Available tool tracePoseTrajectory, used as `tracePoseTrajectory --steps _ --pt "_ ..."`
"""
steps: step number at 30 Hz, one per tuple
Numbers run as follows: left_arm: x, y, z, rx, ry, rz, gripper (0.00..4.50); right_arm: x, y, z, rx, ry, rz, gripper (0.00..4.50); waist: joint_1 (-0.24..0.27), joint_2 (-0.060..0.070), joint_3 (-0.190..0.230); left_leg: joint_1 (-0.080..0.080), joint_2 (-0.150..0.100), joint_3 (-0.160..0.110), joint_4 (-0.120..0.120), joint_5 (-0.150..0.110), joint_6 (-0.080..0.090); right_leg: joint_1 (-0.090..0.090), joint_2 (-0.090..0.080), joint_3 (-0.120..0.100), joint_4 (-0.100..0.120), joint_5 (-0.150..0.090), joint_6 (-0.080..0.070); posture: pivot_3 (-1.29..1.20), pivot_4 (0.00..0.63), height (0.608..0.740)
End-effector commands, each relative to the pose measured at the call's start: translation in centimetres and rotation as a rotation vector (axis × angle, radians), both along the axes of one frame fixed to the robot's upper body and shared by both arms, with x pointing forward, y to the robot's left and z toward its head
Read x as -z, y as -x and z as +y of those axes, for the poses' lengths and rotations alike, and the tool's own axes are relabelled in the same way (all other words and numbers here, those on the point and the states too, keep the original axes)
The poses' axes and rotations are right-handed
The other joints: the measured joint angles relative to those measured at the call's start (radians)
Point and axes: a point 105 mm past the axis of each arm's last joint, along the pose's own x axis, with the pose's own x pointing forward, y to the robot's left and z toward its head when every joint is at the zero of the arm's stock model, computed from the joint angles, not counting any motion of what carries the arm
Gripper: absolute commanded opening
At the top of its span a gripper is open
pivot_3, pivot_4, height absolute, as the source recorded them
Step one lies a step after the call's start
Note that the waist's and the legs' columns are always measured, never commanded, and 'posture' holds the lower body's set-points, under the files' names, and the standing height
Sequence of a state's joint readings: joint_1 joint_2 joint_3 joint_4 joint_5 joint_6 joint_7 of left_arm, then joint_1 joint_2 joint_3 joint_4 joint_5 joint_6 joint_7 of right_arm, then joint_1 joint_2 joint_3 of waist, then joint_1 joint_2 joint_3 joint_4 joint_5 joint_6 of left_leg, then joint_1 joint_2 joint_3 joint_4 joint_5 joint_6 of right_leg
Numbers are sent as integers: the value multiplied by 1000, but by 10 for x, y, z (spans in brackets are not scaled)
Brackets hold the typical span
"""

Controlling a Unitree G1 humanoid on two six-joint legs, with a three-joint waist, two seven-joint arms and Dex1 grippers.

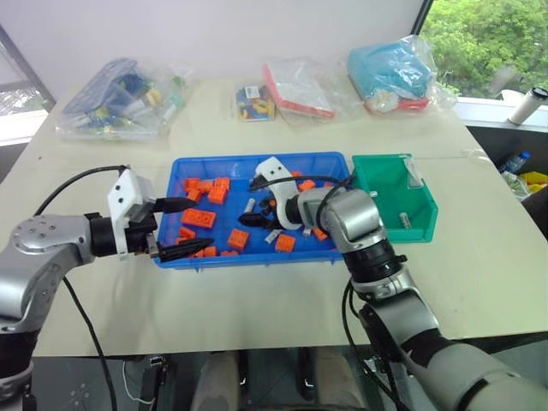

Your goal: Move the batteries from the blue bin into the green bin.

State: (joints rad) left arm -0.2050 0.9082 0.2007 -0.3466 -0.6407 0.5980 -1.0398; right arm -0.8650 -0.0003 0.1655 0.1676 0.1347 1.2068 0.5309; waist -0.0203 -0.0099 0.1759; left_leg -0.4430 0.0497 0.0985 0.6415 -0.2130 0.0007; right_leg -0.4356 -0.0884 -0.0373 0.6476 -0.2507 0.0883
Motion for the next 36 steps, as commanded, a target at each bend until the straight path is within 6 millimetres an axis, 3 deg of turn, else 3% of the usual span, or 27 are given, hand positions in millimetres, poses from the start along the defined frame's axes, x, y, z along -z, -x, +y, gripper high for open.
tracePoseTrajectory --steps 1,15,23,28,31,34,36 --pt "-6 0 -3 19 -3 -37 4500 -9 -7 6 38 -43 4 3580 1 0 0 0 0 0 0 0 0 0 0 0 0 0 0 0 150 736" --pt "-5 2 0 8 -6 -33 4500 13 -24 5 116 8 30 3580 -1 -1 0 0 0 -1 1 0 0 1 0 -1 0 0 0 0 150 736" --pt "-8 -1 0 9 -6 -42 4500 21 -21 4 97 40 30 57 -2 -1 0 0 0 -2 1 0 0 1 0 -1 0 0 0 0 150 736" --pt "-10 -5 -1 15 -4 -46 4500 17 -20 0 82 54 10 48 0 -1 0 0 0 -2 1 0 0 1 0 -1 0 0 0 0 150 736" --pt "-11 -7 -4 23 4 -46 4500 8 -20 -2 64 52 -20 48 0 -1 0 0 0 -2 1 0 0 1 0 -1 0 0 0 0 150 736" --pt "-12 -9 -10 43 28 -42 4500 -30 -21 -10 31 -26 -86 48 2 -1 0 -1 0 -3 1 0 0 1 0 -1 0 0 0 0 150 736" --pt "-12 -10 -15 53 53 -39 4500 -64 -24 -28 35 -85 -151 48 4 -1 0 -2 0 -3 2 0 0 1 0 -2 0 0 0 0 150 736"
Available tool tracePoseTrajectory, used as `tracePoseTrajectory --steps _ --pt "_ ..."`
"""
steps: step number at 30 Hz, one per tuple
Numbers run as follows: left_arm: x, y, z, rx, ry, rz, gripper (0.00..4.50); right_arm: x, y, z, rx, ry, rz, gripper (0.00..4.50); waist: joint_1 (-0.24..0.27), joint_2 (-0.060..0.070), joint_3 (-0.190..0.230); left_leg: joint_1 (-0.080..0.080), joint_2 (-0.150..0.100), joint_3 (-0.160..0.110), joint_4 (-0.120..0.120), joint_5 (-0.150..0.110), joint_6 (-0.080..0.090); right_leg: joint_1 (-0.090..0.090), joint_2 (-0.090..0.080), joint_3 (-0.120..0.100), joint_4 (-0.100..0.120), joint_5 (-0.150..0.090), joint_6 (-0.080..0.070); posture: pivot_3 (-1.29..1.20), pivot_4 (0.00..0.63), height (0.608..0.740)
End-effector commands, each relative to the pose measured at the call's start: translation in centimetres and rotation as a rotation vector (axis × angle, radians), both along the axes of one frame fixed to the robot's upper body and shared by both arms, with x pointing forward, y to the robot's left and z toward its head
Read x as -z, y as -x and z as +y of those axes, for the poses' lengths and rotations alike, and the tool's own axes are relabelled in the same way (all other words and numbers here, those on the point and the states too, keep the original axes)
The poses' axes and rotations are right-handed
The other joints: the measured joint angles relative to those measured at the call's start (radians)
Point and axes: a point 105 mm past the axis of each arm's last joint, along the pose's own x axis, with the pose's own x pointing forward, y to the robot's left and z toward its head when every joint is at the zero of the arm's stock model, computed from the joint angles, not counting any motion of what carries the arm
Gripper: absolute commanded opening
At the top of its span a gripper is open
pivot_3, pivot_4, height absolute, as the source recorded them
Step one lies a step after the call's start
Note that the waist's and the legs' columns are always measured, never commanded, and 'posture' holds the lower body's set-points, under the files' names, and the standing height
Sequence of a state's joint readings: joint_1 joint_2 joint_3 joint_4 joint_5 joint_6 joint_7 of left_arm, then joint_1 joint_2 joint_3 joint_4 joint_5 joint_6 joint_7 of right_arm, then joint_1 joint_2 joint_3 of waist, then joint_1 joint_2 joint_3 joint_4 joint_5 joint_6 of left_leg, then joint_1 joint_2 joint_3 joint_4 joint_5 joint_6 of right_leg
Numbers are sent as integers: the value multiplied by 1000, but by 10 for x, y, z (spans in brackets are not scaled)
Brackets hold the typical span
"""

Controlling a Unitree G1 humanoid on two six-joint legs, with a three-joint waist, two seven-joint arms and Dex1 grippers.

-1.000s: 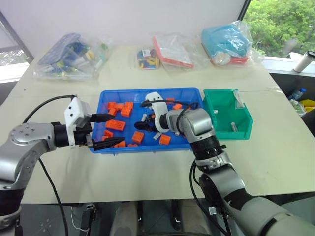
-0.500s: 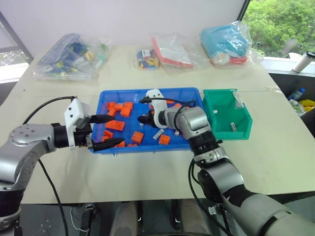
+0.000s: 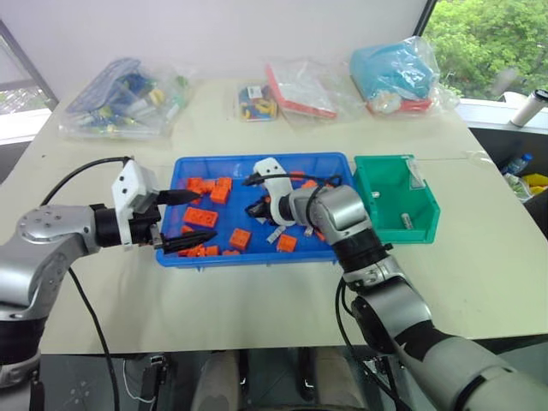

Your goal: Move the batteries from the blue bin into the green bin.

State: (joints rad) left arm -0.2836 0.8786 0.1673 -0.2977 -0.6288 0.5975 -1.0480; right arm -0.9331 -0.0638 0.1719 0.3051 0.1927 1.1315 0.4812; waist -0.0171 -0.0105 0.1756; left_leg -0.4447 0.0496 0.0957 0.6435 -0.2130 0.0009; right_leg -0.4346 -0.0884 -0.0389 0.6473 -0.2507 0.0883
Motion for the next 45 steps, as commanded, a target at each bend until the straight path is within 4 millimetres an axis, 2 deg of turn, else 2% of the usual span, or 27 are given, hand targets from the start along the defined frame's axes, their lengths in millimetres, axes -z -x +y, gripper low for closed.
tracePoseTrajectory --steps 1,2,5,6,7,9,15,17,19,22,25,28,30,34,39,45 --pt "-6 0 -12 42 39 -20 4500 -78 -5 -26 -11 -132 -174 48 3 0 0 0 0 0 0 0 0 0 0 0 0 0 0 0 150 736" --pt "-6 0 -13 44 47 -19 4500 -87 -6 -34 1 -139 -194 48 5 0 0 -1 0 0 1 0 0 0 0 0 0 0 0 0 150 736" --pt "-6 -2 -20 60 66 -22 4500 -110 -18 -109 196 -96 -268 48 9 0 0 -1 0 -1 1 0 0 0 0 -1 0 0 0 0 150 736" --pt "-7 -3 -22 64 74 -24 4500 -111 -17 -134 256 -61 -288 48 10 -1 0 -1 0 -2 1 0 0 1 0 -2 -1 0 0 0 150 736" --pt "-7 -4 -23 66 81 -24 4500 -110 -14 -149 284 -32 -295 48 12 -1 0 -1 -1 -2 1 0 0 2 0 -2 -2 0 0 0 150 736" --pt "-7 -5 -24 67 89 -24 4500 -106 -6 -167 318 -12 -289 48 8 -1 0 -1 -1 -3 1 -1 1 2 -1 -3 -3 0 0 0 150 736" --pt "-8 -8 -29 69 110 -27 4500 -85 9 -231 581 27 -257 48 -5 0 1 1 0 -2 0 -1 1 1 1 -1 0 0 0 0 150 736" --pt "-7 -8 -29 73 109 -25 4500 -82 11 -237 611 25 -256 1060 0 0 1 1 0 -1 1 -1 1 1 1 -1 0 0 0 0 150 736" --pt "-8 -9 -29 79 105 -24 4500 -83 10 -237 604 30 -267 1780 2 0 1 0 0 -1 2 -1 1 1 1 -1 -1 0 0 0 150 736" --pt "-9 -10 -29 84 99 -26 4500 -90 7 -230 551 32 -308 3247 4 0 1 0 0 -2 2 -1 1 1 1 -1 -1 0 0 0 150 736" --pt "-9 -11 -29 88 92 -28 4500 -114 7 -193 320 28 -445 3247 3 0 1 0 0 -2 2 -1 1 1 1 -1 -1 0 0 0 150 736" --pt "-10 -10 -29 92 86 -28 4500 -128 16 -141 21 20 -533 3247 -3 1 1 0 0 -2 2 -1 1 1 1 -1 -1 0 0 0 150 736" --pt "-10 -9 -28 94 77 -29 4500 -123 23 -111 -153 45 -544 3247 -4 1 1 0 1 -3 2 -1 1 1 2 -1 -1 0 0 0 150 736" --pt "-7 -7 -28 95 61 -30 4500 -89 27 -59 -439 136 -513 3247 -1 0 0 0 1 -3 2 -1 1 2 3 -2 -1 0 0 0 150 736" --pt "-10 -2 -27 78 58 -40 4500 -53 20 -35 -702 298 -544 3247 8 -1 1 -1 0 -3 4 -1 1 2 1 -2 -1 0 0 0 150 736" --pt "-11 5 -19 22 55 -50 4500 -33 14 -32 -877 401 -569 3247 1 -1 1 -1 0 -3 4 -1 1 2 2 -2 -1 0 0 0 150 736"
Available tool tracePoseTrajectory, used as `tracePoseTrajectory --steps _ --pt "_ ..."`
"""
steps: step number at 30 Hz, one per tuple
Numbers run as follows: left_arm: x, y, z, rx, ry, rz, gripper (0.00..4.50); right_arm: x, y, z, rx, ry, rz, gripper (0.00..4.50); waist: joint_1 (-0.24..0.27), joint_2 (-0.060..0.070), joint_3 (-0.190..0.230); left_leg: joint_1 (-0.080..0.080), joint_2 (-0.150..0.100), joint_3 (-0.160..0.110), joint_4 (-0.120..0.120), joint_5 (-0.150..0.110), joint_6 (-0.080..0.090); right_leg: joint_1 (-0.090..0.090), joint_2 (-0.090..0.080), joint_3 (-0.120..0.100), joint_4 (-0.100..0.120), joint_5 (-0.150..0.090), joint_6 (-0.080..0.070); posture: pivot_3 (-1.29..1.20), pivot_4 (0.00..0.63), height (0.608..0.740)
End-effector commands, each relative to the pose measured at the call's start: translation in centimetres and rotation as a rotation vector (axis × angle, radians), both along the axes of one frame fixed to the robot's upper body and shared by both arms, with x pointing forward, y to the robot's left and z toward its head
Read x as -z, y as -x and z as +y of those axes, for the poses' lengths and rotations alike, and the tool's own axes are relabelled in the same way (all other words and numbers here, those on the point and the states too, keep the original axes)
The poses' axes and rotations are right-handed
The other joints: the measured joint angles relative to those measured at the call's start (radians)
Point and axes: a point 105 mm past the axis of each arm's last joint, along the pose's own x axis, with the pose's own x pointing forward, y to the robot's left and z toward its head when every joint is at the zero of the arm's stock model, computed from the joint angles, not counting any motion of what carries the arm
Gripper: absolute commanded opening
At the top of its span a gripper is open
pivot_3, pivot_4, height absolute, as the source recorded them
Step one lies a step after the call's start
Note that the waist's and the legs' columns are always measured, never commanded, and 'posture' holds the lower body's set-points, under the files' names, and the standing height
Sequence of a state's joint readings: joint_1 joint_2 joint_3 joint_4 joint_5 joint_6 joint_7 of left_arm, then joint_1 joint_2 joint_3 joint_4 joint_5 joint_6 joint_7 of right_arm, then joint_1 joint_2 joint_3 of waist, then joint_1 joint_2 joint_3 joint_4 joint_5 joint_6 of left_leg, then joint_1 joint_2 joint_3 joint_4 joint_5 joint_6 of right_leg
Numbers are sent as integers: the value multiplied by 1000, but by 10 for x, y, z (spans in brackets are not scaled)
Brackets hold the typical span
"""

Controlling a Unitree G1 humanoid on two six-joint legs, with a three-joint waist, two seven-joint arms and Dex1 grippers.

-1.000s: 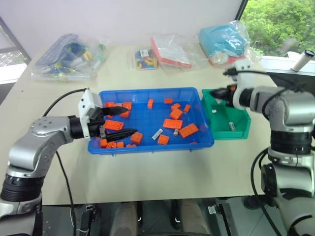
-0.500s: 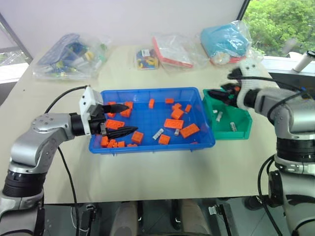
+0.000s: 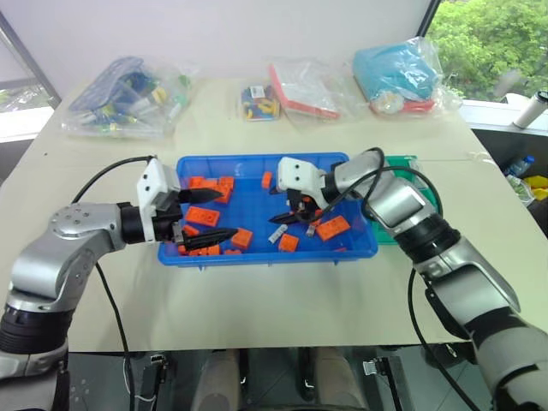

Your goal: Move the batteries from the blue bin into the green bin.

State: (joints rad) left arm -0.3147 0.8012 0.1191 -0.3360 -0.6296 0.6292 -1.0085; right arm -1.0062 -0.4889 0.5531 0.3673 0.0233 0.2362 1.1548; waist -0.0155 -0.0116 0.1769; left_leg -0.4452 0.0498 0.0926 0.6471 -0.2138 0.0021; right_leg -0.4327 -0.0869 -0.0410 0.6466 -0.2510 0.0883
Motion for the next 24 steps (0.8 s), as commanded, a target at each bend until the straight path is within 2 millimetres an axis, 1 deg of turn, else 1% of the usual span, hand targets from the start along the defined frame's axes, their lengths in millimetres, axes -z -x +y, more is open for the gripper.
tracePoseTrajectory --steps 1,6,14,19,23,24 --pt "-14 6 6 -29 6 -56 4500 -3 0 5 -93 37 -52 3247 -1 0 0 0 0 0 0 0 0 0 0 0 0 0 0 0 150 736" --pt "-13 10 10 -61 6 -56 4500 3 5 2 -181 59 -9 3247 1 0 0 0 0 0 0 0 0 0 0 0 0 0 0 0 150 736" --pt "-16 11 11 -70 5 -63 4500 18 -1 1 -209 122 -41 3247 -1 0 0 1 0 0 0 0 0 1 0 0 0 0 0 0 150 736" --pt "-16 11 9 -61 2 -64 4500 29 -4 3 -237 182 -87 3247 -1 0 0 2 0 0 0 0 0 1 0 0 1 0 0 0 150 736" --pt "-16 9 8 -50 -1 -64 4500 36 -4 7 -246 199 -78 3247 1 0 0 2 0 0 0 0 0 2 0 0 0 0 0 0 150 736" --pt "-15 9 7 -45 -3 -63 4500 38 -4 7 -239 196 -63 3013 1 0 0 2 0 0 0 0 0 2 0 0 0 0 0 0 150 736"
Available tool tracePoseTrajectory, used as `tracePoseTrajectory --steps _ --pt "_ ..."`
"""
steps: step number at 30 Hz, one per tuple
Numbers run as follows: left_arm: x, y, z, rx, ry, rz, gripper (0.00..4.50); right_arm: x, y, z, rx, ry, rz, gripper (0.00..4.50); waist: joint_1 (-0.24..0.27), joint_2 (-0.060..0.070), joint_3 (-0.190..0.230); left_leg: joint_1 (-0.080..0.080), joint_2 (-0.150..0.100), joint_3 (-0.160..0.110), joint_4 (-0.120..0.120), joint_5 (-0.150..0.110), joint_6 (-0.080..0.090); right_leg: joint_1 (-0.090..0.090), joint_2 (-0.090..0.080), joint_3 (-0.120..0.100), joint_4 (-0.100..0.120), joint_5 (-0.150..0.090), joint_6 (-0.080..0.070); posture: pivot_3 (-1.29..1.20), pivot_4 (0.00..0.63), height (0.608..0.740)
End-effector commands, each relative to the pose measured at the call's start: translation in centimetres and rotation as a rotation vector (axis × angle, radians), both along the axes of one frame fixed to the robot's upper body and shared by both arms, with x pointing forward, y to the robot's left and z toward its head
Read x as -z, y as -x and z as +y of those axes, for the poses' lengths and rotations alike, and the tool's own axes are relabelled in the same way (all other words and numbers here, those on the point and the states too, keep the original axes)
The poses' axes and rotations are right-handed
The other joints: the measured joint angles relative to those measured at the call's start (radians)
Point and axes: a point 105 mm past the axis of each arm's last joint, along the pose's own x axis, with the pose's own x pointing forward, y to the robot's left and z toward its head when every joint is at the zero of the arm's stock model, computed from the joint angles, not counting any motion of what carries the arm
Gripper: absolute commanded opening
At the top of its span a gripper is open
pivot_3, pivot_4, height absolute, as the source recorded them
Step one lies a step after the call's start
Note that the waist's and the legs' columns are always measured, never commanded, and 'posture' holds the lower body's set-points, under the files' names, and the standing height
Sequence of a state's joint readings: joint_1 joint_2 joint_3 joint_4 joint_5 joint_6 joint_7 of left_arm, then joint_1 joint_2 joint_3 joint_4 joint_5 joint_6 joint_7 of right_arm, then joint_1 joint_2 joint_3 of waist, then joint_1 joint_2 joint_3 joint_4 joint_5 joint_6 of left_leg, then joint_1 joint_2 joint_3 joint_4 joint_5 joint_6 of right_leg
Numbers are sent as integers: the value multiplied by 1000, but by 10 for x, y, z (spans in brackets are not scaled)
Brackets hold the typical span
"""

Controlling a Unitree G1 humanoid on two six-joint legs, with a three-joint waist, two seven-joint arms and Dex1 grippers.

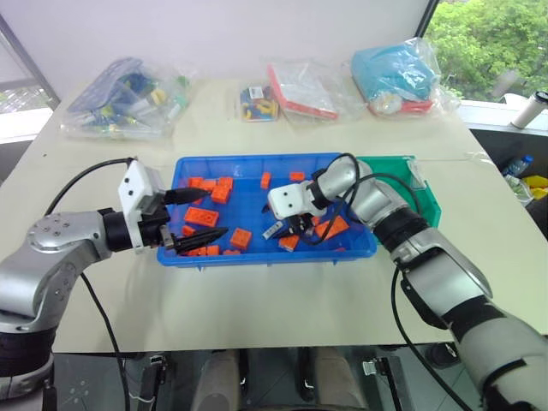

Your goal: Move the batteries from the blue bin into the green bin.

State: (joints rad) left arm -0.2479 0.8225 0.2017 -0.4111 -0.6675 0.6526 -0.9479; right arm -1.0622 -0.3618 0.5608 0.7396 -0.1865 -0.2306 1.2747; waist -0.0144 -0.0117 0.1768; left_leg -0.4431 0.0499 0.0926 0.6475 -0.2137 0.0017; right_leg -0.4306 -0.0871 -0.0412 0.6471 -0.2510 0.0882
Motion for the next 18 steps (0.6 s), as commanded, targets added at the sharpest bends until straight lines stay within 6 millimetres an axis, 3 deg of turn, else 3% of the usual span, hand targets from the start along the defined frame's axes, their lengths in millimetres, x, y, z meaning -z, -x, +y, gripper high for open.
tracePoseTrajectory --steps 1,2,6,9,13,16,18 --pt "-7 2 -3 30 -13 -29 4500 4 0 2 6 21 24 2737 -1 0 0 0 0 0 0 0 0 0 0 0 0 0 0 0 150 736" --pt "-6 2 -3 33 -13 -28 4500 5 1 2 6 22 38 2510 -2 0 0 1 0 0 0 0 0 0 0 0 0 0 0 0 150 736" --pt "-6 -1 -4 40 -15 -27 4500 4 2 2 37 -10 71 533 -2 0 0 0 0 0 0 0 0 0 0 0 0 0 0 0 150 736" --pt "-6 -2 -4 48 -13 -25 4500 -9 -3 3 112 -89 98 533 0 0 0 0 0 0 0 0 0 0 0 0 0 0 0 0 150 736" --pt "-4 -5 -7 72 -12 -18 4500 -42 -8 -7 247 -247 119 533 0 0 0 0 0 0 0 0 0 0 0 0 0 0 0 0 150 736" --pt "-2 -6 -13 107 -3 -7 4500 -83 -14 -39 461 -434 126 533 6 0 0 0 0 0 0 0 0 0 0 0 0 0 0 0 150 736" --pt "-1 -5 -15 119 -3 -4 4500 -95 -11 -54 546 -491 132 533 7 0 0 -1 0 -1 0 0 0 0 -1 -1 0 0 0 0 150 736"
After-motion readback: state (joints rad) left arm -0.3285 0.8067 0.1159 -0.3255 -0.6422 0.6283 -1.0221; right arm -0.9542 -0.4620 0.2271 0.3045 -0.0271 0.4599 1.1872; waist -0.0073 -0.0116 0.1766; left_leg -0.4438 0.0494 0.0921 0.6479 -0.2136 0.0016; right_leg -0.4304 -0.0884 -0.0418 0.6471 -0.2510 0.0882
